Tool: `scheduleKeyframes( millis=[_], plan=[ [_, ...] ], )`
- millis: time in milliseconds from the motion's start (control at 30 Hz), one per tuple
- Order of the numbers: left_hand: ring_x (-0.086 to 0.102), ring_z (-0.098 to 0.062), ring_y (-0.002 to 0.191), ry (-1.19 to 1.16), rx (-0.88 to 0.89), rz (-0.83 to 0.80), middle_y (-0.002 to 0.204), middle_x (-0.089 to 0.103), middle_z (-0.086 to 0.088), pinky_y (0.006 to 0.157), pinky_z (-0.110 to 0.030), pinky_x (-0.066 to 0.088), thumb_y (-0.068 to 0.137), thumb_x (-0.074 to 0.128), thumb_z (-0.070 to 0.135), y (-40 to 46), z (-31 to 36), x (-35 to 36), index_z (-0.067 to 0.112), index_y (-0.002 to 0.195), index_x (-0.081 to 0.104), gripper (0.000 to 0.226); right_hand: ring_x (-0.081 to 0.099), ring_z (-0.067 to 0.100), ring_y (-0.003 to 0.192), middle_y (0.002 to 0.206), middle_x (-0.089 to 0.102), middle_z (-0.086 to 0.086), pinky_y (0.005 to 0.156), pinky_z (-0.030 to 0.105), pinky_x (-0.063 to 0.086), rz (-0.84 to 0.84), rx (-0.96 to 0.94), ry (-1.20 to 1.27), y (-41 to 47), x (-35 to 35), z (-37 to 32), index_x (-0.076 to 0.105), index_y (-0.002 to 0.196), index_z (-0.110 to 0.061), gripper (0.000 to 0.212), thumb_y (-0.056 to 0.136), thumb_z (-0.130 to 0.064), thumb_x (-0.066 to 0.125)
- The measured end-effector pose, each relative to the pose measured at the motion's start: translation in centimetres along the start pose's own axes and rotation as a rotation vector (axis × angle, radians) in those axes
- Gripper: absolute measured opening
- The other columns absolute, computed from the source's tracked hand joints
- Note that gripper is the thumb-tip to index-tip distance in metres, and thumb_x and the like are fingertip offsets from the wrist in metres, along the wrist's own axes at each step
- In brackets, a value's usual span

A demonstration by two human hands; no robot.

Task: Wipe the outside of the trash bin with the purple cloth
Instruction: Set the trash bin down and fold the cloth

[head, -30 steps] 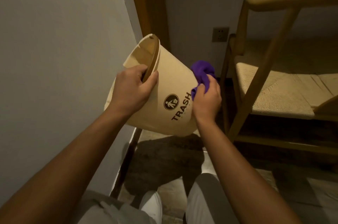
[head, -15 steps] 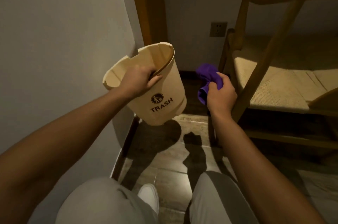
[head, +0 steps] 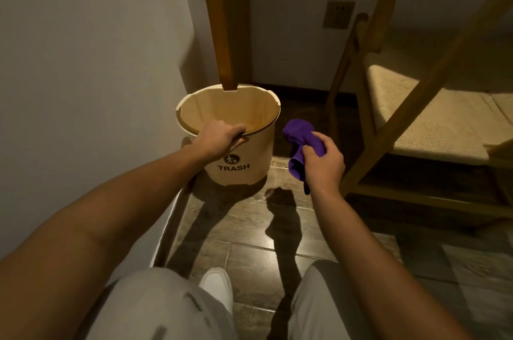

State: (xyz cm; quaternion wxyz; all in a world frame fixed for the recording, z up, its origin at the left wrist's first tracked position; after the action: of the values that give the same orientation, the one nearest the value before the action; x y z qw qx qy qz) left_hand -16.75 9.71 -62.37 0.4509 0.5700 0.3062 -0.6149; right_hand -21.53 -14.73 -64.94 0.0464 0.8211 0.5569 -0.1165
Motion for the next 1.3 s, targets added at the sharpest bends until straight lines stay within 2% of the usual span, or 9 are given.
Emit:
scheduleKeyframes(
  millis=[467,633,767,900,967,1067,1167,1233,1300],
  plan=[
    [0.063,-0.02,0.072,-0.034,-0.03,-0.042,0.082,0.067,-0.003,0.063,-0.034,0.051,0.098,0.055,0.031,-3.7,-2.4,8.0,0.021,0.101,0.063,0.013,0.067,0.009,0.092,0.112,0.061,-0.013,0.061,0.01,0.053,-0.033,0.056,0.062,0.3,1.8,1.8,0.064,0.131,-0.029,0.04,0.093,-0.017,0.07],
    [0.062,-0.023,0.079,-0.007,-0.052,0.003,0.087,0.069,-0.006,0.071,-0.039,0.054,0.096,0.058,0.028,-4.3,-2.4,8.6,0.019,0.105,0.067,0.015,0.067,0.009,0.092,0.112,0.062,-0.013,0.062,0.014,0.054,-0.047,0.072,0.067,-0.1,2.1,2.2,0.065,0.129,-0.03,0.039,0.093,-0.017,0.07],
    [0.059,-0.023,0.098,0.128,-0.059,-0.081,0.103,0.069,-0.004,0.089,-0.044,0.049,0.096,0.058,0.032,-3.8,-2.7,8.6,0.023,0.112,0.067,0.021,0.067,0.009,0.089,0.108,0.06,-0.016,0.06,0.01,0.052,-0.052,0.068,0.092,-0.2,2.0,1.8,0.065,0.129,-0.029,0.039,0.093,-0.015,0.071],
    [0.045,-0.028,0.128,0.159,-0.192,-0.238,0.139,0.054,-0.007,0.107,-0.049,0.039,0.095,0.059,0.041,-4.0,-3.9,8.3,0.026,0.136,0.055,0.044,0.067,0.009,0.091,0.113,0.062,-0.01,0.061,0.011,0.053,-0.07,0.054,0.102,-0.7,1.5,1.1,0.065,0.13,-0.028,0.04,0.093,-0.016,0.071],
    [0.039,-0.028,0.135,0.043,-0.273,-0.176,0.148,0.045,-0.006,0.111,-0.053,0.035,0.092,0.061,0.05,-3.7,-3.3,6.2,0.026,0.143,0.048,0.058,0.067,0.009,0.093,0.116,0.063,-0.01,0.064,0.013,0.055,-0.085,0.011,0.092,-1.0,1.2,0.3,0.064,0.131,-0.028,0.04,0.093,-0.017,0.071],
    [0.062,-0.019,0.108,-0.416,-0.537,0.11,0.118,0.067,-0.001,0.09,-0.045,0.053,0.092,0.053,0.061,-3.5,-1.8,0.9,0.023,0.118,0.065,0.047,0.065,0.009,0.103,0.124,0.063,-0.007,0.076,0.021,0.06,-0.102,-0.062,0.076,-1.7,0.5,-1.5,0.063,0.132,-0.029,0.042,0.092,-0.019,0.071],
    [0.073,-0.018,0.083,-1.059,-0.776,-0.033,0.085,0.077,0.001,0.072,-0.037,0.051,0.085,0.043,0.078,-2.6,2.6,-0.9,0.02,0.097,0.073,0.066,0.06,0.007,0.113,0.131,0.061,-0.009,0.085,0.021,0.057,-0.104,-0.146,0.081,-2.9,-0.3,-4.4,0.061,0.134,-0.029,0.044,0.092,-0.02,0.071],
    [0.073,-0.014,0.076,-1.224,-0.731,-0.123,0.081,0.077,0.001,0.071,-0.034,0.051,0.077,0.048,0.083,-1.1,6.5,-3.2,0.019,0.094,0.074,0.071,0.057,0.006,0.119,0.135,0.059,-0.009,0.094,0.023,0.054,-0.117,-0.263,0.061,-3.8,-0.8,-7.2,0.061,0.133,-0.028,0.044,0.091,-0.02,0.072],
    [0.071,-0.014,0.086,-1.29,-0.67,-0.073,0.089,0.077,-0.002,0.079,-0.038,0.055,0.075,0.062,0.076,0.6,8.8,-5.3,0.019,0.098,0.074,0.063,0.055,0.008,0.123,0.138,0.058,-0.005,0.101,0.026,0.051,-0.12,-0.374,0.014,-4.4,-1.0,-9.9,0.061,0.134,-0.024,0.045,0.091,-0.02,0.073]
  ],
)
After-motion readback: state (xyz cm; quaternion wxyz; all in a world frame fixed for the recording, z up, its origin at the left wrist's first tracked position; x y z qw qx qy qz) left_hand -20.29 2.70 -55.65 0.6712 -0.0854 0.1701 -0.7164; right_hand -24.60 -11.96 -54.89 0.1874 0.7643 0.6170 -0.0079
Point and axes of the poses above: each hand's wrist, its own y-axis towards the middle knuckle, its own x-axis out of the palm, z = x × y, the point moved 8 cm from there along y, towards the middle knuckle
